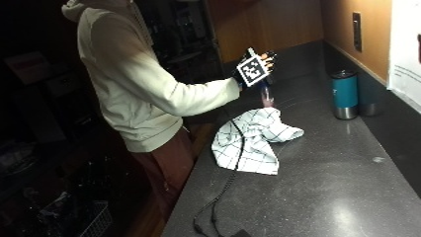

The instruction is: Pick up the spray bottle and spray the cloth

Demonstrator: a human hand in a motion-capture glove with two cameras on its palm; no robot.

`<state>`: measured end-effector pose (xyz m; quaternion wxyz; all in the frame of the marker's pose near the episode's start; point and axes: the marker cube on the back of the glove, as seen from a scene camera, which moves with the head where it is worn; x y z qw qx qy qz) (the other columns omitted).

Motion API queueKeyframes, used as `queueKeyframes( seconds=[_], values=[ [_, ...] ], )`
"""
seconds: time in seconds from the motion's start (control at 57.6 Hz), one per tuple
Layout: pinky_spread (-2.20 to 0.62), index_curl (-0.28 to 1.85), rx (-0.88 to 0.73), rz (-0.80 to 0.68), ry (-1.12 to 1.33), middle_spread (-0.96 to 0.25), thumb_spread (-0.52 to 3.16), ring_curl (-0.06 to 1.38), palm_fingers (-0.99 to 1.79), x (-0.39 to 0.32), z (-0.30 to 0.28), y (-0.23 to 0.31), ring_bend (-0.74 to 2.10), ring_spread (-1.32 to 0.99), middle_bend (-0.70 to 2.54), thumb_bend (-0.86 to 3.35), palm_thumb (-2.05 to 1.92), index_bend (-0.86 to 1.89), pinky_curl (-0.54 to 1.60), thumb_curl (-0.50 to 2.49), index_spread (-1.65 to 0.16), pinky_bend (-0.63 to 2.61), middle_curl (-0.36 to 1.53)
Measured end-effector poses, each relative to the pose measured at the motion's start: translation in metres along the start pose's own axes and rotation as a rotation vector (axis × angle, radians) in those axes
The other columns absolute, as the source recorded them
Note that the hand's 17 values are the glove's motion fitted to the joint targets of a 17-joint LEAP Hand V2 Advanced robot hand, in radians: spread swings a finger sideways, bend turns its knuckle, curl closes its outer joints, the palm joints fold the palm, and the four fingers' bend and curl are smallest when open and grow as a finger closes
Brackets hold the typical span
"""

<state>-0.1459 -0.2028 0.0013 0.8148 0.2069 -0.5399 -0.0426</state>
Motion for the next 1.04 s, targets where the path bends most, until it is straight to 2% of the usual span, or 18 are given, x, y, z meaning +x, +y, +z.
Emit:
queueKeyframes(
  seconds=[0.087,0.278,0.434,0.521,0.59,0.642,0.694,0.781,0.868,0.972,1.041],
  values=[
    [0.04,0.24,0.088,-0.015,0.102,-0.06,0.85,0.35,0.52,0.009,-0.015,-0.007,0.41,-0.1,0.21,-0.03,0.65,0.12,0.35,0.42,-0.31,0.38,0.38],
    [0.04,0.24,-0.021,-0.025,-0.059,-0.07,0.85,0.35,0.57,-0.019,-0.059,0.027,0.42,-0.1,0.21,-0.03,0.67,0.12,0.35,0.42,-0.31,0.35,0.38],
    [0.04,0.24,0.088,-0.003,0.084,-0.07,0.86,0.34,0.59,0.003,-0.091,0.026,0.4,-0.11,0.21,-0.03,0.67,0.12,0.35,0.42,-0.31,0.33,0.39],
    [0.04,0.25,0.041,0.0,0.061,-0.07,0.86,0.34,0.6,0.002,-0.106,0.039,0.4,-0.11,0.21,-0.03,0.68,0.12,0.35,0.42,-0.31,0.31,0.38],
    [0.04,0.25,0.042,0.003,0.032,-0.08,0.86,0.34,0.61,-0.001,-0.111,0.042,0.4,-0.11,0.21,-0.03,0.68,0.12,0.35,0.42,-0.31,0.31,0.39],
    [0.04,0.25,0.122,0.006,0.163,-0.08,0.86,0.34,0.61,0.018,-0.117,0.032,0.4,-0.11,0.21,-0.03,0.69,0.12,0.35,0.42,-0.31,0.3,0.39],
    [0.04,0.25,0.165,0.011,0.18,-0.08,0.86,0.34,0.61,0.02,-0.123,0.027,0.39,-0.11,0.21,-0.03,0.69,0.13,0.35,0.42,-0.3,0.3,0.39],
    [0.04,0.25,0.042,0.004,0.02,-0.08,0.86,0.34,0.62,-0.002,-0.127,0.044,0.39,-0.11,0.2,-0.03,0.69,0.12,0.35,0.42,-0.3,0.29,0.39],
    [0.04,0.25,0.142,-0.003,0.181,-0.08,0.86,0.34,0.62,0.02,-0.129,0.03,0.39,-0.11,0.2,-0.03,0.69,0.12,0.35,0.42,-0.3,0.29,0.38],
    [0.04,0.25,0.164,-0.003,0.149,-0.08,0.87,0.35,0.63,0.014,-0.123,0.027,0.39,-0.11,0.2,-0.03,0.69,0.12,0.35,0.42,-0.3,0.29,0.39],
    [0.04,0.25,0.122,-0.008,0.193,-0.08,0.87,0.35,0.63,0.02,-0.126,0.032,0.38,-0.11,0.2,-0.03,0.69,0.12,0.36,0.42,-0.3,0.29,0.39]
  ],
)
